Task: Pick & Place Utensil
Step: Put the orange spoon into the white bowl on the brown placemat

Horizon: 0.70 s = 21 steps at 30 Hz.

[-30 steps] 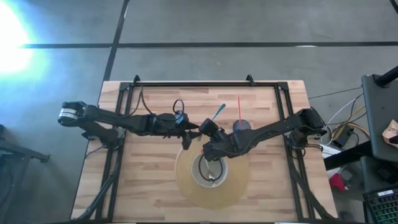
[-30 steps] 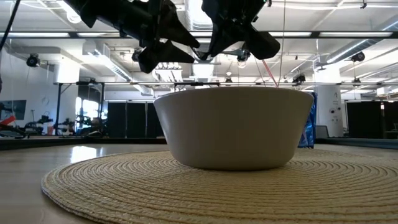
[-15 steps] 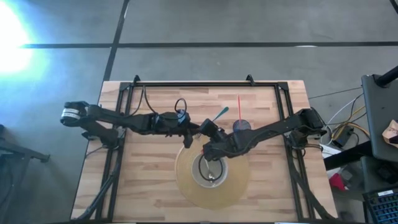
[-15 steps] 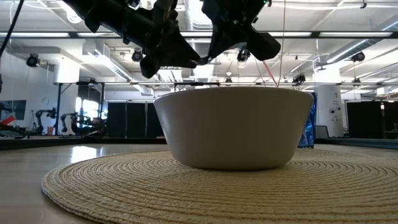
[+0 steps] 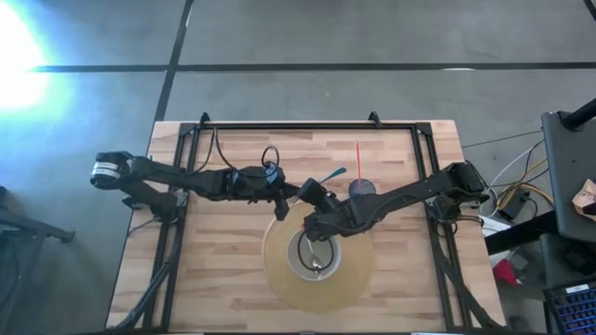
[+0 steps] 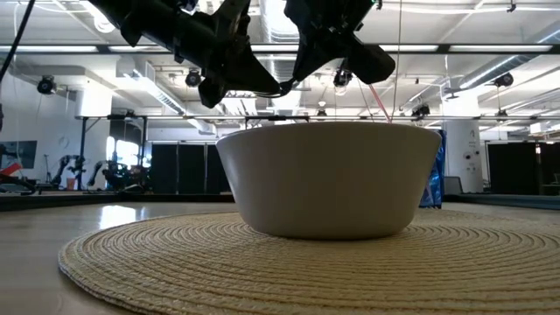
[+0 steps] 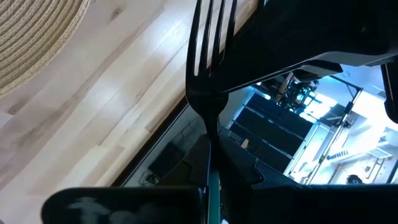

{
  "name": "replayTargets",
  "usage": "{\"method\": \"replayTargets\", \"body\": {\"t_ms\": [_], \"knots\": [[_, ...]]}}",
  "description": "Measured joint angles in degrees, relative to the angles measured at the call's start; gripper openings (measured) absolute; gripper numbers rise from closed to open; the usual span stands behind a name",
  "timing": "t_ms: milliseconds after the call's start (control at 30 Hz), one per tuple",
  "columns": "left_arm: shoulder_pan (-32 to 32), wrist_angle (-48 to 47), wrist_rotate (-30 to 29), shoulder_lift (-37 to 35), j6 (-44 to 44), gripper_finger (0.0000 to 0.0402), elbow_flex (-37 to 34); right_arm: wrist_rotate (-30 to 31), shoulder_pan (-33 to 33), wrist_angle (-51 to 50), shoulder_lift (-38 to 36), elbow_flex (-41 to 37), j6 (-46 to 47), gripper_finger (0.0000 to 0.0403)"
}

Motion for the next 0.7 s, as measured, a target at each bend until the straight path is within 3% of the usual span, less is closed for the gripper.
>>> {"method": "replayTargets", "body": {"t_ms": [500,700], "knots": [[0.0,0.1,0.2,0.0,0.7,0.0001,0.0,0.0,0.0,0.0,0.0,0.0,0.3,0.0015],[0.0,0.2,0.6,0.0,1.5,0.0001,-0.1,-0.1,0.0,0.4,-0.1,0.1,2.5,0.0057]]}}
